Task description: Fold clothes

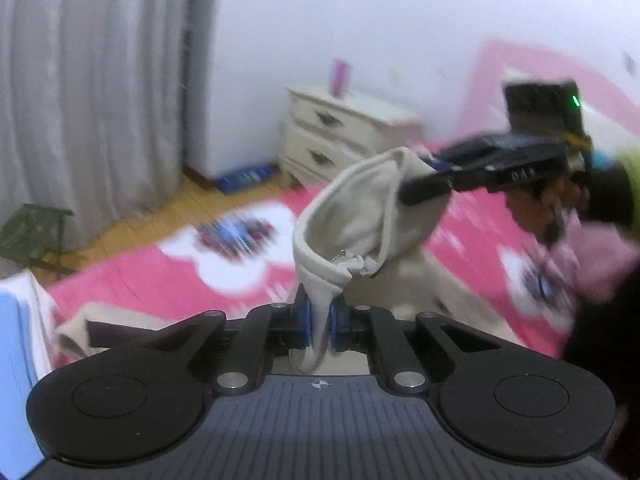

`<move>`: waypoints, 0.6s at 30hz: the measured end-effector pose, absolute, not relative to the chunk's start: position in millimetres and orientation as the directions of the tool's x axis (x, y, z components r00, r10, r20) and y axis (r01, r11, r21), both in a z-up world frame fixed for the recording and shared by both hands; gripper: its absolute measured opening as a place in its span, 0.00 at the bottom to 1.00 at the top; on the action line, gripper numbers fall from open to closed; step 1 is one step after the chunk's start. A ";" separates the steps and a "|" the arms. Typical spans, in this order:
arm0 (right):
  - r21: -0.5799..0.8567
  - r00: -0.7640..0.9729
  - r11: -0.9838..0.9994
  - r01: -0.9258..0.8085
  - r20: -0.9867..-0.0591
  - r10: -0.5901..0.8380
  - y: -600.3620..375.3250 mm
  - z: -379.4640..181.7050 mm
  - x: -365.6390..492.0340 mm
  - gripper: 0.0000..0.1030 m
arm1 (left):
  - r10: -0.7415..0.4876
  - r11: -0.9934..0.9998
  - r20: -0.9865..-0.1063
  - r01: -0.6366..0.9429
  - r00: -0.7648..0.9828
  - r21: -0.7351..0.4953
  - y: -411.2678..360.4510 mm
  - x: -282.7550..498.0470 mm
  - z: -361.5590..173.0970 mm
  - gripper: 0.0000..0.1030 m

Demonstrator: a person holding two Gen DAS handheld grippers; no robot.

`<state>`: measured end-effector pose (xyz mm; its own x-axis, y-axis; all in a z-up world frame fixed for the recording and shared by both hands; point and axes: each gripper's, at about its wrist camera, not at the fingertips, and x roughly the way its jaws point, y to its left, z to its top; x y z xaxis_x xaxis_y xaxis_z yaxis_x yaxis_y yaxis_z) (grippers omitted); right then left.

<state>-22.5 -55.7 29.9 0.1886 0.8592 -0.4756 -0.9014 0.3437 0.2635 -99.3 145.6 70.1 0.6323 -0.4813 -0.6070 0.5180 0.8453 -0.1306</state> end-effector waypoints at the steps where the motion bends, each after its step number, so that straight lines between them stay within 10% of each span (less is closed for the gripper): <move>1: 0.254 0.167 0.327 -0.910 -0.496 0.852 -55.8 25.0 -35.6 0.10 | -0.489 0.832 -0.624 0.541 0.610 -0.123 143.5 -107.4 65.1 0.07; 18: 0.341 -0.230 0.118 -0.933 -0.815 0.532 -62.6 -74.4 -109.0 0.13 | -0.547 0.624 -0.812 0.745 0.201 -0.236 122.3 -136.2 -37.2 0.10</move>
<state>-109.0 -62.6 -74.4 -0.2304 0.5322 -0.8146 -0.9325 0.1184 0.3411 -136.2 122.3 -37.2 0.2008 -0.5473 -0.8125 0.7450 0.6239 -0.2361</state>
